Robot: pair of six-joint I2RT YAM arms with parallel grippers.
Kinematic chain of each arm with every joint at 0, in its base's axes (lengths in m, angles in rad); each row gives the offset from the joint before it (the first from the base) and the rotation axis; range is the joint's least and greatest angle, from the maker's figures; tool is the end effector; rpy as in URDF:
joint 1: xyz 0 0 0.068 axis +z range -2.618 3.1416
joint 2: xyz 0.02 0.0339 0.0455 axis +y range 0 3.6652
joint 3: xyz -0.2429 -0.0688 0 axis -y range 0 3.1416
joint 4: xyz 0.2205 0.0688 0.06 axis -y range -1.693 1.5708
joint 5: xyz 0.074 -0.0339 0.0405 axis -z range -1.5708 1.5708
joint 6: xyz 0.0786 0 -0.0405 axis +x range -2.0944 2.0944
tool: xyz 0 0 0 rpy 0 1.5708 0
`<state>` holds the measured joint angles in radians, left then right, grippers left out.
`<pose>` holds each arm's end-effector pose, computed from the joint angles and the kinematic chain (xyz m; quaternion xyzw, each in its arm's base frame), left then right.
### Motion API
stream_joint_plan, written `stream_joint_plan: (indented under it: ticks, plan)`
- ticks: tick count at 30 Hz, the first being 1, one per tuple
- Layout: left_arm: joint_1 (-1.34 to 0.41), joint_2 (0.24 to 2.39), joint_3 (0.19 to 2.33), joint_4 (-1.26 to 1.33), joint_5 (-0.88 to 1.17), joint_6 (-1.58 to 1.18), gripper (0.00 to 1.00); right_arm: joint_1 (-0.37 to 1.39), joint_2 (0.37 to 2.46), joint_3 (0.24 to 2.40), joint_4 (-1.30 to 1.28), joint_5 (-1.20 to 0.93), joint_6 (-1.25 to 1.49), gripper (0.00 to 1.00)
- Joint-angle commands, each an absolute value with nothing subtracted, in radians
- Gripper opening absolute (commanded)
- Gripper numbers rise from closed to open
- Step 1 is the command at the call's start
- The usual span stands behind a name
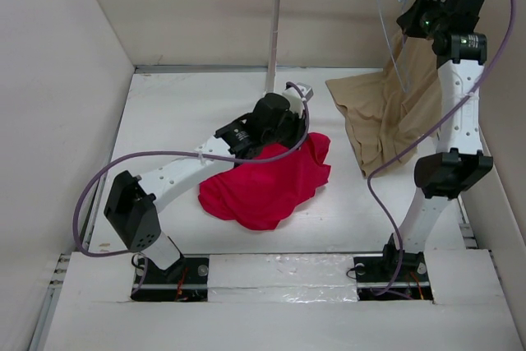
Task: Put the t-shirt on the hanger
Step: Pick up the hanger from the clothesline, then place the T-shirt on the hanger.
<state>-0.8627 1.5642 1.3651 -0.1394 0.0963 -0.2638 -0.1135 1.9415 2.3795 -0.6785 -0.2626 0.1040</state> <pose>0.2479 -0.3012 0.3210 0.2670 0.7707 -0.3414 0.4671 0.4274 -0.0282 0.4521 0.0043 0.7842 0.1001 0.6123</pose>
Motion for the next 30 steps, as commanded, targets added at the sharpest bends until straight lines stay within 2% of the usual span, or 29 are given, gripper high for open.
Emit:
stream_joint_plan:
  ticks: [1,16,21,23,30]
  plan:
    - [-0.845,1.506,1.364,-0.109,0.091,-0.252,0.00,-0.150,1.845,2.392,-0.589,-0.385,0.152,0.00]
    - [-0.845,1.565,1.453,-0.120,0.058,-0.213,0.00,-0.141,1.514,1.820,-0.462,-0.407,0.225,0.00]
    - [-0.789,1.611,1.491,-0.115,0.093,-0.219,0.00,-0.092,1.246,1.546,-0.423,-0.477,0.316,0.00]
    - [-0.775,1.623,1.506,-0.118,0.100,-0.221,0.00,-0.058,1.204,1.473,-0.448,-0.479,0.325,0.00]
    - [-0.761,1.689,1.586,-0.143,0.124,-0.216,0.00,0.066,0.838,1.267,-0.745,-0.482,0.339,0.00]
